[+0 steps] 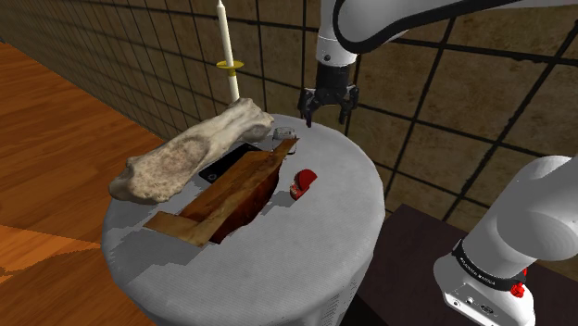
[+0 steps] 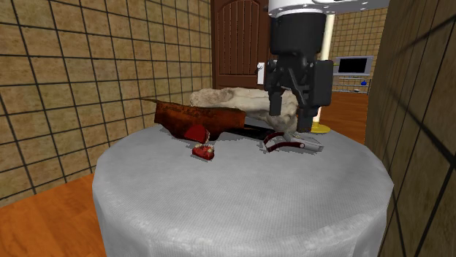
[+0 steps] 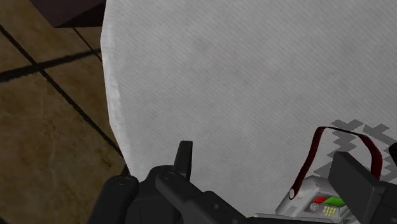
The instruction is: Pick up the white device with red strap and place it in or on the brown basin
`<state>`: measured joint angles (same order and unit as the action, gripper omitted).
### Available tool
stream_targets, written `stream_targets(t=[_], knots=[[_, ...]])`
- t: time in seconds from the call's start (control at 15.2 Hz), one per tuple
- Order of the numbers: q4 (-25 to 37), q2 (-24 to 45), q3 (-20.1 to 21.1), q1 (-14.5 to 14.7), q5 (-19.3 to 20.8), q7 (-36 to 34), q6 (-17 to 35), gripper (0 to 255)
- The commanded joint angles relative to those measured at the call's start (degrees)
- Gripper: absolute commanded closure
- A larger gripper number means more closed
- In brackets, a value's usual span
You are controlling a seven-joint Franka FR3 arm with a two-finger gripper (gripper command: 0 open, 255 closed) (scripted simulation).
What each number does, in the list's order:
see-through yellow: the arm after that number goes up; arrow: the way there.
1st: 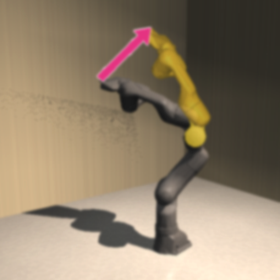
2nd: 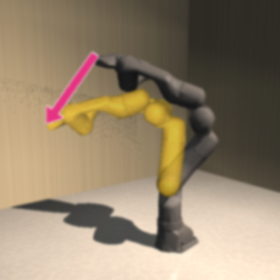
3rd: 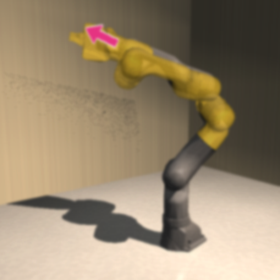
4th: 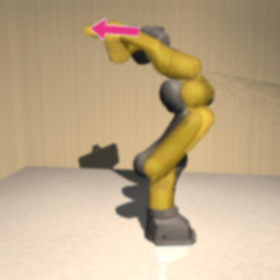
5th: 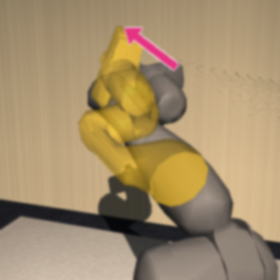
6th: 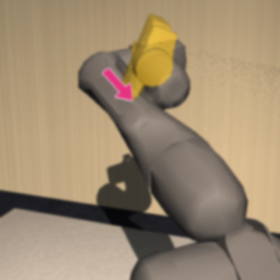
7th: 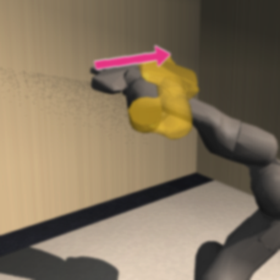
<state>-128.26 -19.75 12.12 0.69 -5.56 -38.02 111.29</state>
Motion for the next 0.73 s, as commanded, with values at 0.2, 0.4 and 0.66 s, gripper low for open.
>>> stream_targets(t=[0.2,0.4,0.66], knots=[[6.61,10.59,2.88,-0.10,0.36,-8.26,5.15,0],[7.07,13.12,3.34,0.00,0.73,-9.85,7.42,0],[5.21,14.33,3.54,0.09,0.96,-10.05,10.45,0]])
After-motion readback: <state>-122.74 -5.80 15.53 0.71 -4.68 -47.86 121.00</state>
